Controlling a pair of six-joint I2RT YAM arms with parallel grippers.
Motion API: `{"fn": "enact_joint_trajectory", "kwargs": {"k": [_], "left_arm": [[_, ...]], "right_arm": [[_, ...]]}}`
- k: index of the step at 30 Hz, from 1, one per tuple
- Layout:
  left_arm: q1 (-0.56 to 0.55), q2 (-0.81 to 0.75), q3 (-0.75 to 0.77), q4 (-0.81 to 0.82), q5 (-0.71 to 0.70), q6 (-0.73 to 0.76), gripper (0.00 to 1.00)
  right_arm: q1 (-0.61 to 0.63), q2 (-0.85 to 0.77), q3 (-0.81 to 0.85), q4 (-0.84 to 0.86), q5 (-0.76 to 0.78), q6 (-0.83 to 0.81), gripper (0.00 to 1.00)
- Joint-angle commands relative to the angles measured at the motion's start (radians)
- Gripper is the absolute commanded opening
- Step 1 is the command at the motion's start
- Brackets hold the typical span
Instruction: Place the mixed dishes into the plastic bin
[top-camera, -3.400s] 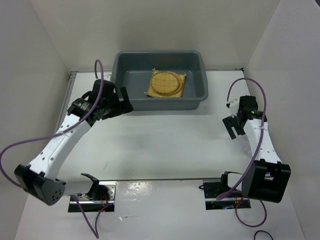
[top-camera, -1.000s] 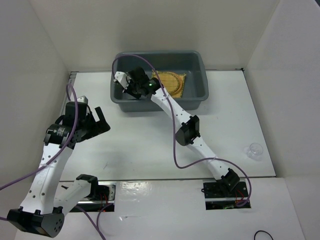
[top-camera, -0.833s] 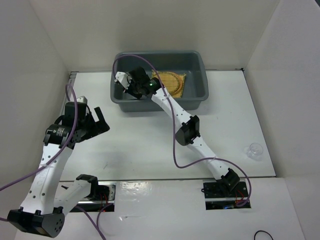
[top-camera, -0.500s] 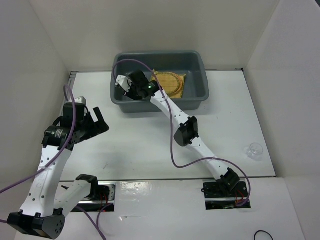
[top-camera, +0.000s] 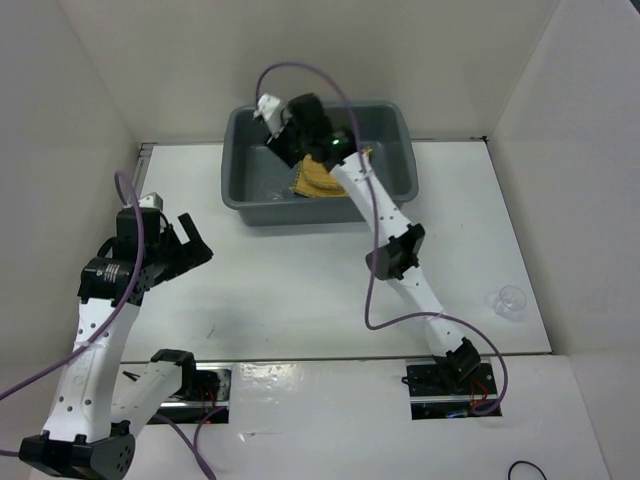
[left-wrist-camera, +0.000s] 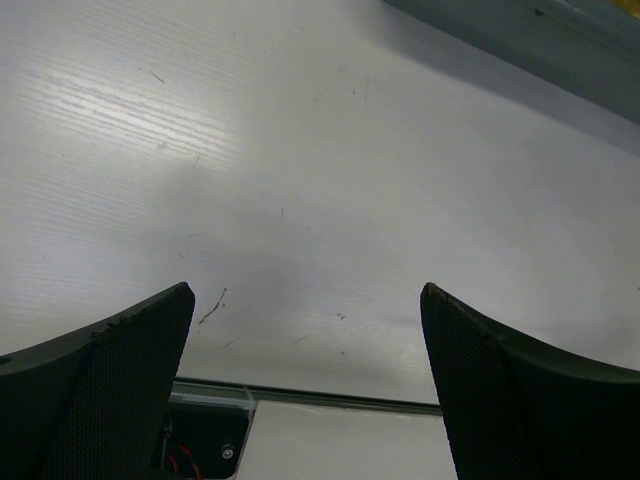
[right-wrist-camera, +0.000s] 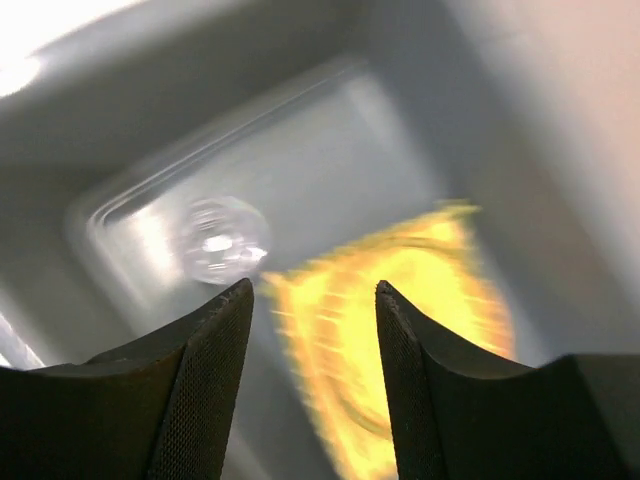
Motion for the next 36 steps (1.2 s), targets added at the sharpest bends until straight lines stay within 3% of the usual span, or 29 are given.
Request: {"fn": "enact_joint_trajectory", "kwargs": {"k": [1, 8, 10, 11, 13, 15, 20, 24, 25, 28, 30, 36], "left_arm": [[0.024, -0.018, 0.008, 0.022, 0.03, 0.032, 1.0], [0.067, 0.002, -0.001, 0.031, 0.072, 0.064, 1.0], [0.078, 0.002, -0.001, 0.04, 0.072, 0.064, 1.0], [0.09, 0.011, -0.001, 0.04, 0.081, 0.074, 1.0], [0.113, 0.011, -0.001, 0.04, 0.081, 0.074, 1.0], [0.127, 0.011, -0.001, 0.04, 0.081, 0.074, 1.0], [0.163, 0.022, -0.001, 0.04, 0.09, 0.074, 1.0], [0.164, 0.043, -0.001, 0.04, 0.09, 0.074, 1.0], [0.164, 0.043, -0.001, 0.04, 0.09, 0.074, 1.0], [0.164, 0.052, -0.001, 0.04, 0.081, 0.074, 1.0], [0.164, 0.061, -0.001, 0.04, 0.081, 0.074, 1.0], [0.164, 0.092, -0.001, 0.04, 0.081, 0.074, 1.0]], "right_arm": [[-0.092, -0.209, 0.033, 0.024, -0.036, 0.053, 0.58], [-0.227, -0.239, 0.033, -0.149, -0.059, 0.149, 0.6], [-0.271, -0.262, 0.033, -0.191, -0.002, 0.149, 0.6], [-0.285, -0.272, 0.033, -0.241, 0.039, 0.149, 0.67], [-0.32, -0.291, 0.033, -0.338, 0.226, 0.156, 0.71], [-0.362, -0.452, -0.302, -0.306, 0.323, 0.191, 0.73], [-0.415, -0.848, -0.867, -0.305, 0.302, 0.182, 0.78], [-0.532, -1.122, -1.34, -0.112, 0.311, 0.182, 0.8], [-0.553, -1.184, -1.552, -0.063, 0.34, 0.182, 0.8], [-0.592, -1.412, -1.865, 0.065, 0.427, 0.136, 0.81], [-0.607, -1.523, -2.003, 0.096, 0.46, 0.127, 0.81], [-0.696, -1.623, -2.223, 0.127, 0.478, 0.172, 0.81]]}}
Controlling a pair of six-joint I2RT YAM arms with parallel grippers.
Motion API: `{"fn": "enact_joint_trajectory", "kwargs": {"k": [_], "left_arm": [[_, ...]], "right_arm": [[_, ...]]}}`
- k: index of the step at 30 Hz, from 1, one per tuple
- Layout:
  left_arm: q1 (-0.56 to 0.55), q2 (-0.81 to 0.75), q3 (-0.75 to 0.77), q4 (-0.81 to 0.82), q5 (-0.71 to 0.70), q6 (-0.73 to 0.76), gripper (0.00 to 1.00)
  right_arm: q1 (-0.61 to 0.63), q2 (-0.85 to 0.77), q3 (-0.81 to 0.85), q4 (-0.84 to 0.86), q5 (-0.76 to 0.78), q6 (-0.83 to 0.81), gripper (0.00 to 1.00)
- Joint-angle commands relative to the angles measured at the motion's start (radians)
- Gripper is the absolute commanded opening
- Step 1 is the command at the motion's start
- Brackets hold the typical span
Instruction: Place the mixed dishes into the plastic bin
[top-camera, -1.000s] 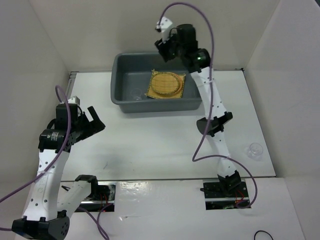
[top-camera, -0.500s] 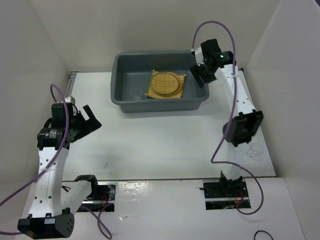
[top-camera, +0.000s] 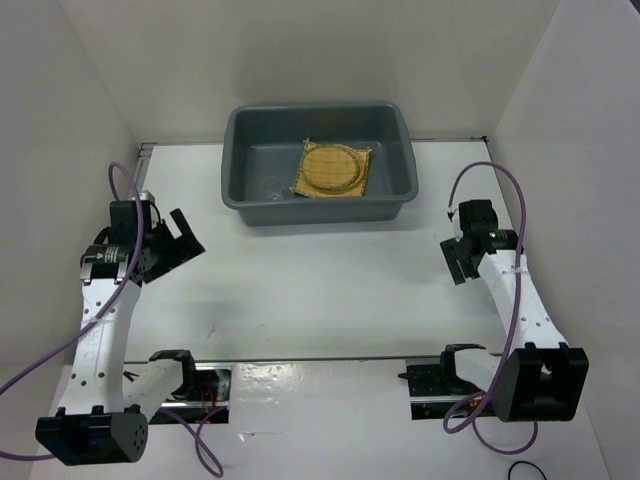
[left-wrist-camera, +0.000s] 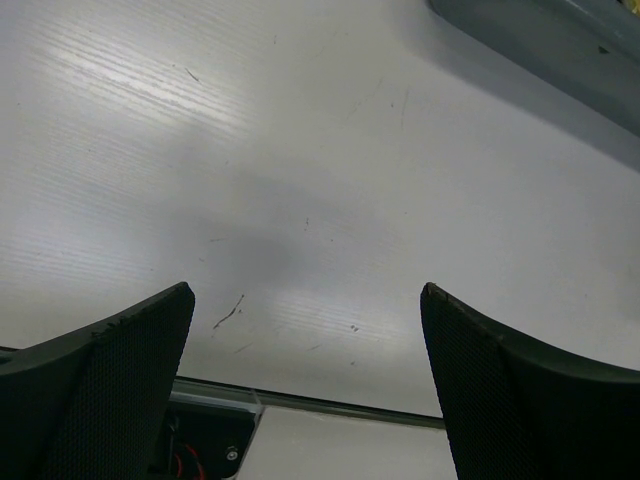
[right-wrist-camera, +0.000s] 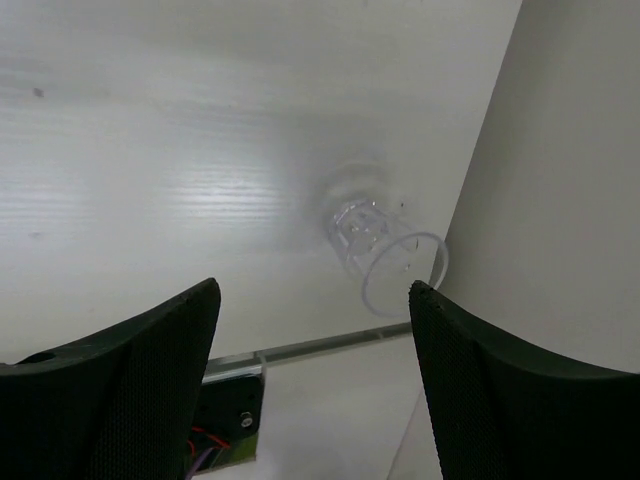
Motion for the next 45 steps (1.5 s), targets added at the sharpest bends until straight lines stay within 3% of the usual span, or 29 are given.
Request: {"fn": "enact_joint_trajectory", "kwargs": {"k": [1, 16, 34, 38, 41, 45], "left_arm": [[0.006, 0.018, -0.001, 0.025, 0.006, 0.02, 1.0], [-0.032, 0.065, -0.01, 0.025, 0.016, 0.02, 1.0], [-0.05, 0.074, -0.01, 0.025, 0.025, 0.02, 1.0], [-0.05, 0.074, -0.01, 0.025, 0.025, 0.02, 1.0], [-0.05, 0.074, -0.01, 0.025, 0.025, 0.02, 1.0], [-0.05, 0.074, -0.01, 0.025, 0.025, 0.02, 1.0]], "right_arm": [[-0.05, -0.038, -0.092, 0.136, 0.067, 0.02, 0.81], [-0.12, -0.058, -0.226, 0.248, 0.108, -0.072, 0.82], [-0.237, 0.101, -0.256, 0.257, 0.071, -0.063, 0.85], [-0.324, 0.17, -0.256, 0.266, 0.024, -0.072, 0.85], [-0.437, 0.244, -0.236, 0.266, -0.027, -0.12, 0.79], [-0.478, 0.267, -0.236, 0.266, -0.05, -0.152, 0.76]]}}
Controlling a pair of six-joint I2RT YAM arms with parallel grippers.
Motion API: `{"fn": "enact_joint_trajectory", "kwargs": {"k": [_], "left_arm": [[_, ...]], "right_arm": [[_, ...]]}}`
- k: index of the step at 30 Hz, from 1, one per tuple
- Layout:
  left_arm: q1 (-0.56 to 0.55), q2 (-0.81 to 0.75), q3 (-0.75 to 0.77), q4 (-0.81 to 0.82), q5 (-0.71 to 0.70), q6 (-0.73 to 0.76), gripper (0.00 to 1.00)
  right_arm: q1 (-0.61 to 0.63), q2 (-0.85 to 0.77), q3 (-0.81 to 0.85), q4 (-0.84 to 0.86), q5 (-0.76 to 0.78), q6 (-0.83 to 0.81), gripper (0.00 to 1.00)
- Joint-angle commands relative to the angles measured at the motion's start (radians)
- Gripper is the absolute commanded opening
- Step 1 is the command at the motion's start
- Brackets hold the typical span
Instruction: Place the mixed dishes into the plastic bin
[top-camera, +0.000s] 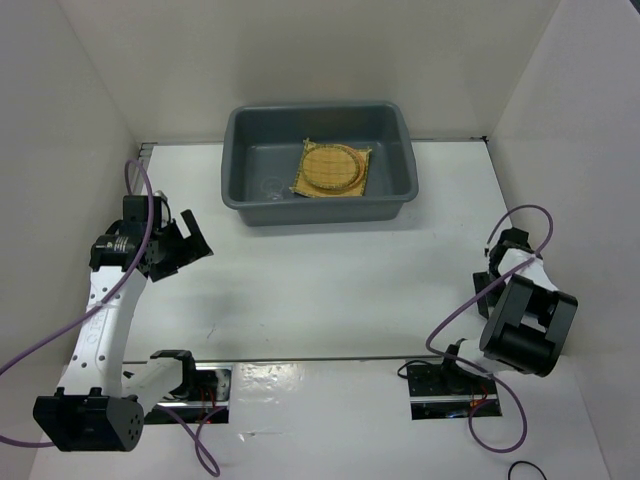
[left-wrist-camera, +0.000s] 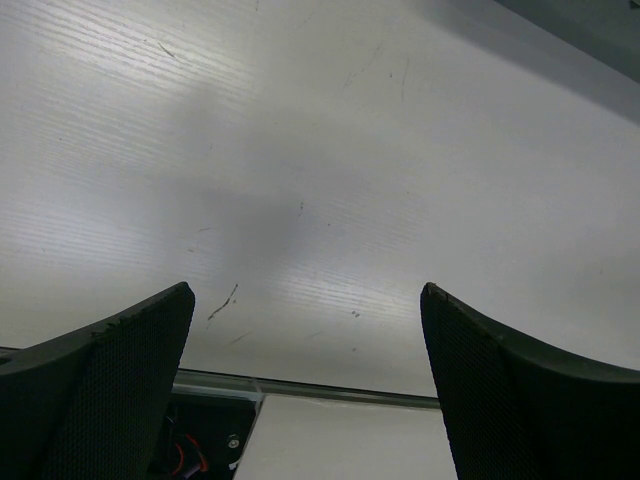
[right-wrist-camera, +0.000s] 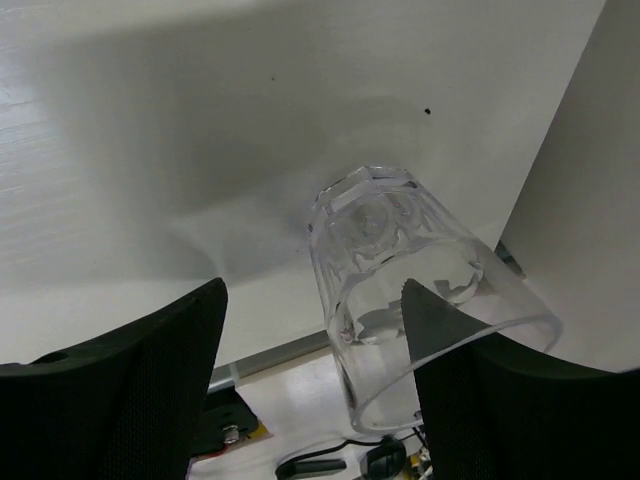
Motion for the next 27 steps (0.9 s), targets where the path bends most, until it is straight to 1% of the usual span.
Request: {"fn": "enact_joint_trajectory", "kwargs": {"k": [1, 4, 6, 7, 9, 10, 11, 12, 13, 14, 15, 16, 17, 18, 20, 21, 22, 23, 24, 25, 26, 27], "left_arm": [[-0.003, -0.001, -0.003, 0.025, 0.013, 0.02, 1.0], [-0.003, -0.001, -0.003, 0.025, 0.013, 0.02, 1.0], [-0.003, -0.001, -0.003, 0.025, 0.013, 0.02, 1.0], [-0.003, -0.001, -0.003, 0.025, 0.013, 0.02, 1.0], [-0.003, -0.001, -0.003, 0.025, 0.013, 0.02, 1.0], [-0.003, -0.001, -0.003, 0.025, 0.013, 0.02, 1.0], [-0.003, -0.001, -0.003, 0.025, 0.013, 0.02, 1.0], [-0.003, -0.001, -0.003, 0.025, 0.013, 0.02, 1.0], [-0.003, -0.001, -0.003, 0.025, 0.013, 0.02, 1.0], [-0.003, -0.001, -0.003, 0.025, 0.013, 0.02, 1.0], [-0.003, -0.001, -0.003, 0.025, 0.013, 0.02, 1.0], [-0.003, -0.01, -0.003, 0.025, 0.003, 0.02, 1.0], [-0.003, -0.01, -0.003, 0.025, 0.003, 0.02, 1.0], [-0.003, -0.01, -0.003, 0.025, 0.003, 0.02, 1.0], [-0.003, -0.01, -0.003, 0.025, 0.003, 0.02, 1.0], [-0.003, -0.01, -0.003, 0.025, 0.003, 0.02, 1.0], [-0.003, -0.01, -0.003, 0.025, 0.003, 0.02, 1.0], [-0.003, -0.01, -0.003, 0.025, 0.003, 0.02, 1.0], [-0.003, -0.01, -0.003, 0.025, 0.003, 0.02, 1.0], [-0.003, -0.019, -0.003, 0.037, 0.003, 0.02, 1.0], [-0.003, -0.019, -0.003, 0.046, 0.014, 0.011, 1.0], [-0.003, -0.019, -0.003, 0.058, 0.014, 0.011, 1.0]], "right_arm": [[-0.014, -0.003, 0.013, 0.03, -0.041, -0.039, 0.76], [-0.014, -0.003, 0.013, 0.03, -0.041, -0.039, 0.74], [-0.014, -0.003, 0.013, 0.03, -0.041, -0.039, 0.69], [-0.014, -0.003, 0.004, 0.03, -0.041, -0.039, 0.63], [-0.014, -0.003, 0.004, 0.03, -0.041, -0.039, 0.54], [-0.014, 0.006, 0.004, 0.03, -0.041, -0.039, 0.47], [-0.014, 0.006, 0.004, 0.03, -0.041, -0.039, 0.25], [-0.014, -0.003, 0.016, 0.03, -0.041, -0.039, 0.13], [-0.014, -0.03, 0.045, 0.03, -0.041, -0.028, 0.03], [-0.014, -0.049, 0.072, -0.006, -0.05, -0.028, 0.0], [-0.014, -0.063, 0.114, -0.034, -0.074, -0.013, 0.0], [-0.014, -0.072, 0.235, -0.065, -0.094, 0.01, 0.0], [-0.014, -0.072, 0.312, -0.133, -0.117, 0.024, 0.0], [0.003, -0.072, 0.486, -0.166, -0.184, 0.05, 0.0], [0.055, -0.049, 0.671, -0.235, -0.241, 0.082, 0.0], [0.154, -0.038, 0.852, -0.255, -0.284, 0.113, 0.0], [0.216, -0.011, 0.939, -0.269, -0.297, 0.124, 0.0], [0.288, 0.008, 1.078, -0.269, -0.297, 0.139, 0.0], [0.355, 0.029, 1.142, -0.254, -0.273, 0.15, 0.0], [0.453, 0.093, 1.202, -0.254, -0.272, 0.15, 0.0], [0.484, 0.138, 1.321, -0.254, -0.284, 0.15, 0.0], [0.5, 0.188, 1.389, -0.272, -0.333, 0.141, 0.0]]}}
